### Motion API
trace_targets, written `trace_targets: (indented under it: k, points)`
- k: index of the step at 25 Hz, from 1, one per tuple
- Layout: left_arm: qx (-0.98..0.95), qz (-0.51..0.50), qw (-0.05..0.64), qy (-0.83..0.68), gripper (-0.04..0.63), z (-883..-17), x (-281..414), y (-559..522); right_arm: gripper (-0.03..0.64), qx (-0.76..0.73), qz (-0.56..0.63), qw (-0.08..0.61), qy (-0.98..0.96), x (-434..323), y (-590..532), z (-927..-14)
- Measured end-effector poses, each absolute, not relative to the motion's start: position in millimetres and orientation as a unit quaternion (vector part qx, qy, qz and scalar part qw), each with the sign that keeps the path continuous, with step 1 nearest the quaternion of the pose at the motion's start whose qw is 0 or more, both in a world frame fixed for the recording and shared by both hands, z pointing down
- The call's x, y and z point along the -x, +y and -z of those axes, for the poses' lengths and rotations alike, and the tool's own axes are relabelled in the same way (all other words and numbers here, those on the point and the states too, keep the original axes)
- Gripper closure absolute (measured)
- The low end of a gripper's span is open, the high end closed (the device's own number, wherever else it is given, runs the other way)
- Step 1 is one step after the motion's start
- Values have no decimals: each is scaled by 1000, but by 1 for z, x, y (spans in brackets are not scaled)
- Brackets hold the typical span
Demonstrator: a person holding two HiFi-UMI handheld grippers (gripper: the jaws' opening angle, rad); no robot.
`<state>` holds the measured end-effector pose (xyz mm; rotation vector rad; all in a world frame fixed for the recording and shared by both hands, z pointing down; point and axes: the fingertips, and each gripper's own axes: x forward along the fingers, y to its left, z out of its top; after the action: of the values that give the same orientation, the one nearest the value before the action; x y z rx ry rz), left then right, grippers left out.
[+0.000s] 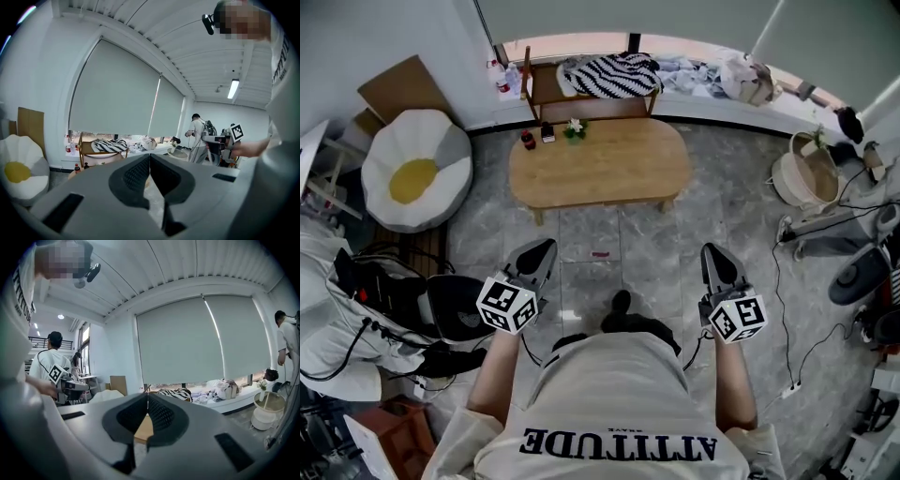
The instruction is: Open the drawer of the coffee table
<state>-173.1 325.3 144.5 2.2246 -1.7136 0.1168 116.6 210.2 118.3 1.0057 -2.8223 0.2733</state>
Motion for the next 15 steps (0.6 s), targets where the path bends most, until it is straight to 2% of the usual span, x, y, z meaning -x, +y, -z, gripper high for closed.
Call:
trace_targets:
  k: [15]
  points:
    - [-767,-50,161,-619,575,-146,131,232,598,-298,-122,55,-945,-142,106,-138]
